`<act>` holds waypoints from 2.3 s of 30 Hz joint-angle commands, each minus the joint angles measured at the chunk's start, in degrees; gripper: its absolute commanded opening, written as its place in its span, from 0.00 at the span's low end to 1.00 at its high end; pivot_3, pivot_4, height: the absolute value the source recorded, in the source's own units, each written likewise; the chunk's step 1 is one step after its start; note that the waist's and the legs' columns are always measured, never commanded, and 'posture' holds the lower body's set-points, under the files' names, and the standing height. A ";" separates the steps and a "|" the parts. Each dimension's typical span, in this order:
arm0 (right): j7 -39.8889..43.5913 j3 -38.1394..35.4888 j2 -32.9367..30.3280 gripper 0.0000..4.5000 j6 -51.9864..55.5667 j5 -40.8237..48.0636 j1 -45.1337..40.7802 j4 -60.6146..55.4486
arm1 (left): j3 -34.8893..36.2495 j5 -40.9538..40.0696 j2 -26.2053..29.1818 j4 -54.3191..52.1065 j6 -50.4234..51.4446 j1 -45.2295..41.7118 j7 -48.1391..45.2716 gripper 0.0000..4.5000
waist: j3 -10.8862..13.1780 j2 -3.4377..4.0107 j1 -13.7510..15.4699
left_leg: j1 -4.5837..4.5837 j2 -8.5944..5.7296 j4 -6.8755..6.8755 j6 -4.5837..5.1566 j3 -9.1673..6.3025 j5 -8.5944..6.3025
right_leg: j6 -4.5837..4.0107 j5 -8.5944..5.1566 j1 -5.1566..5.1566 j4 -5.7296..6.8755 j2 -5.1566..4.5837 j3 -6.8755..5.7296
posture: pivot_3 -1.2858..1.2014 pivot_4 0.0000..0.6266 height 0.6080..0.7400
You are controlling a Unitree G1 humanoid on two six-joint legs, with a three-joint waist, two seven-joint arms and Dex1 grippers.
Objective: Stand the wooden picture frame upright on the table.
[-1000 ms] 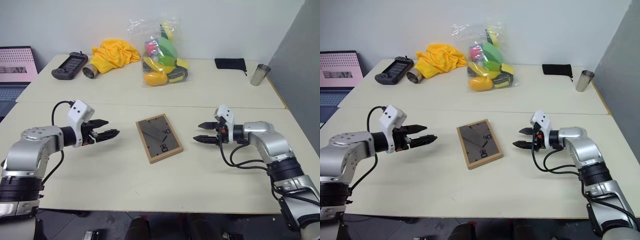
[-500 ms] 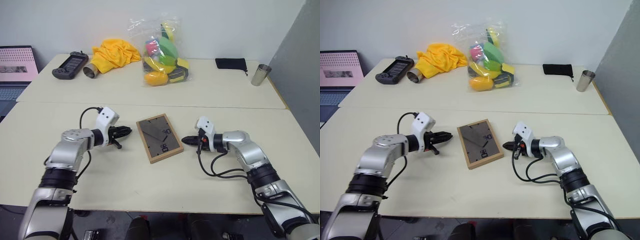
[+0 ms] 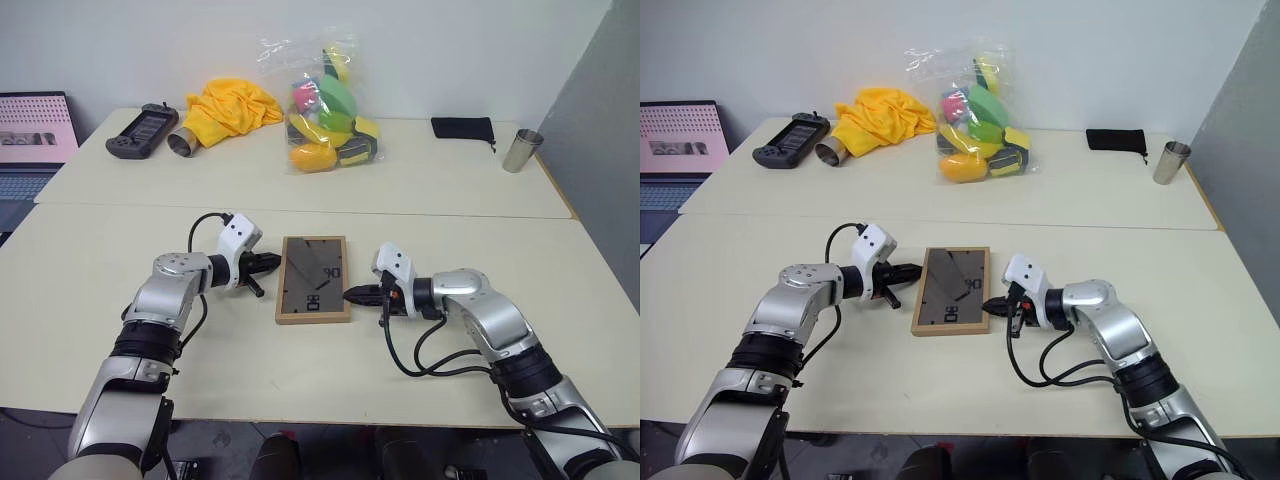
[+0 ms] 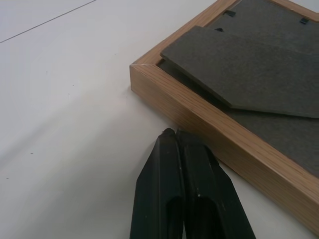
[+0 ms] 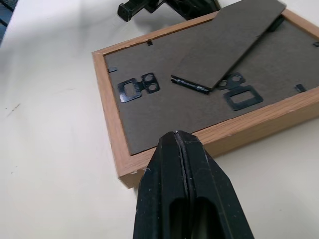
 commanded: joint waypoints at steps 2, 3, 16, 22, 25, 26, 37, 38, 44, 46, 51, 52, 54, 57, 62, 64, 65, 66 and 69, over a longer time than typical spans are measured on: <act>0.48 0.15 -0.66 0.00 0.38 0.98 0.60 -1.89 | 0.83 0.45 0.99 -1.42 -0.49 -1.02 -0.44 0.01 | 0.00 0.00 -0.03 | 0.00 0.00 0.00 0.00 0.00 0.00 | 0.00 0.00 0.00 0.00 0.00 0.00 | 0.52 0.24 1.00; 0.59 0.09 -0.86 0.00 0.30 0.99 0.54 -1.66 | 0.75 0.54 0.91 -1.33 -0.58 -1.04 -0.42 0.01 | 0.00 0.00 -0.03 | 0.01 0.00 0.00 0.00 0.00 0.00 | 0.00 0.00 0.00 0.00 0.00 0.00 | 0.52 0.24 1.00; 0.71 -0.06 -4.13 0.00 -2.41 0.30 0.82 2.80 | 0.86 1.75 0.82 1.46 -2.12 -2.58 -0.94 0.01 | 0.00 -0.01 -0.13 | 0.01 0.00 0.03 0.01 -0.01 0.00 | 0.00 0.00 0.02 0.00 0.01 0.00 | 0.52 0.24 1.00; -1.43 1.38 1.73 0.00 1.59 2.33 0.35 -1.24 | 0.38 1.90 0.13 1.21 -1.95 -3.15 -1.32 0.01 | 0.00 -0.01 -0.24 | 0.01 0.02 0.03 0.00 -0.04 0.00 | 0.00 0.00 0.02 0.02 0.04 0.00 | 0.52 0.24 1.00; -1.23 1.51 1.25 0.00 1.57 1.92 0.61 -1.47 | 0.67 2.06 0.53 0.88 -1.77 -2.98 -1.48 0.01 | 0.00 -0.01 -0.08 | -0.02 0.00 0.05 0.00 -0.05 0.00 | 0.00 0.00 0.02 0.00 0.02 -0.02 | 0.52 0.24 1.00; -1.19 1.40 0.89 0.00 1.31 1.70 0.60 -1.11 | 0.75 2.17 0.76 0.82 -1.63 -2.92 -1.42 0.01 | 0.00 -0.01 -0.06 | -0.02 0.00 0.06 0.00 -0.05 0.00 | 0.00 0.00 0.03 -0.01 0.02 -0.02 | 0.52 0.24 1.00; -2.44 -1.08 -3.15 0.00 -2.41 -0.51 -0.24 3.01 | 5.75 -9.87 15.00 -12.94 18.94 6.73 -16.54 0.21 | 0.00 0.00 -1.13 | 0.02 0.08 -0.01 0.00 -0.07 0.00 | -0.01 -0.01 0.00 0.01 0.09 -0.02 | 0.52 0.24 1.00; -2.51 -1.17 -3.02 0.00 -2.46 -0.53 -0.29 3.09 | 6.27 -11.85 16.43 -13.49 22.97 7.35 -17.87 0.26 | 0.00 0.00 -1.19 | 0.02 0.08 -0.02 0.01 -0.08 0.00 | -0.02 -0.02 0.00 0.02 0.10 -0.04 | 0.52 0.24 1.00; -2.51 -0.44 -2.42 0.00 -3.09 -0.95 0.09 3.28 | 6.78 -22.24 20.14 -11.47 48.02 4.67 -22.03 0.53 | 0.00 -0.01 -1.19 | -0.01 0.05 0.02 0.01 -0.17 -0.01 | 0.01 -0.03 0.04 0.02 0.12 -0.12 | 0.52 0.24 1.00; -2.54 -0.22 -2.13 0.00 -2.97 -1.01 0.04 3.15 | 6.35 -23.58 20.15 -10.58 51.30 3.83 -22.30 0.61 | 0.00 -0.01 -1.25 | -0.02 0.05 0.02 0.02 -0.20 -0.01 | 0.00 -0.03 0.04 0.01 0.12 -0.14 | 0.52 0.24 1.00; -3.54 0.48 -0.16 0.00 -2.98 -1.58 -0.90 3.82 | 4.17 -23.02 16.97 -4.04 52.07 1.27 -21.28 0.84 | 0.00 0.00 -1.47 | 0.01 0.06 0.01 0.01 -0.24 -0.01 | -0.01 -0.02 0.03 0.03 0.14 -0.16 | 0.52 0.24 1.00; -3.60 0.62 0.18 0.00 -3.00 -1.70 -1.02 3.92 | 3.43 -22.70 16.57 -3.23 51.39 1.08 -21.44 0.89 | 0.00 0.00 -1.47 | 0.01 0.06 0.01 0.01 -0.24 -0.01 | -0.01 -0.02 0.03 0.03 0.14 -0.15 | 0.52 0.24 1.00; -3.80 1.13 1.01 0.00 -3.03 -2.09 -1.37 4.07 | 1.41 -21.39 15.52 -1.62 48.86 1.04 -21.83 0.98 | 0.00 0.00 -1.45 | 0.01 0.06 0.01 0.01 -0.24 -0.01 | -0.01 -0.02 0.03 0.04 0.14 -0.15 | 0.52 0.24 1.00; -4.06 1.61 1.84 0.00 -3.08 -2.52 -1.92 4.56 | -0.68 -20.00 14.39 1.31 46.35 0.26 -22.41 0.99 | -0.01 0.01 -1.41 | 0.01 0.07 0.01 0.00 -0.26 0.00 | -0.02 -0.02 0.04 0.04 0.14 -0.17 | 0.52 0.24 1.00; -5.58 3.05 4.38 0.00 -5.28 -5.15 -3.73 8.35 | -4.09 -16.86 10.24 7.06 42.19 -1.18 -22.05 0.99 | -0.28 0.32 -0.53 | 0.08 0.04 0.06 0.01 -0.26 0.00 | -0.01 -0.02 0.13 0.06 0.13 -0.18 | 0.52 0.24 1.00; -5.99 3.38 5.44 0.00 -5.78 -5.67 -4.25 9.27 | -4.20 -16.91 9.09 7.53 42.20 -1.64 -22.27 0.99 | -0.42 0.51 0.02 | 0.10 0.01 0.10 0.01 -0.25 0.00 | 0.00 -0.02 0.17 0.06 0.12 -0.15 | 0.52 0.24 1.00; -6.13 3.48 6.08 0.00 -5.87 -5.75 -4.58 9.50 | -4.17 -17.15 8.51 7.14 42.45 -1.86 -22.41 0.99 | -0.43 0.51 0.15 | 0.10 0.00 0.10 0.01 -0.25 0.00 | 0.00 -0.02 0.17 0.06 0.12 -0.15 | 0.52 0.24 1.00; -6.27 3.56 6.64 0.00 -5.94 -5.77 -4.88 9.74 | -4.14 -17.49 7.97 6.62 42.86 -2.11 -22.54 0.99 | -0.44 0.51 0.26 | 0.10 0.00 0.10 0.01 -0.26 0.00 | 0.00 -0.02 0.18 0.06 0.12 -0.15 | 0.52 0.24 1.00; -6.77 3.98 7.93 0.00 -6.60 -6.25 -5.55 10.60 | -3.91 -18.18 6.43 4.91 43.72 -2.56 -22.23 0.99 | -0.44 0.51 0.55 | 0.08 -0.02 0.14 0.01 -0.25 0.00 | 0.00 -0.02 0.19 0.05 0.08 -0.15 | 0.52 0.24 1.00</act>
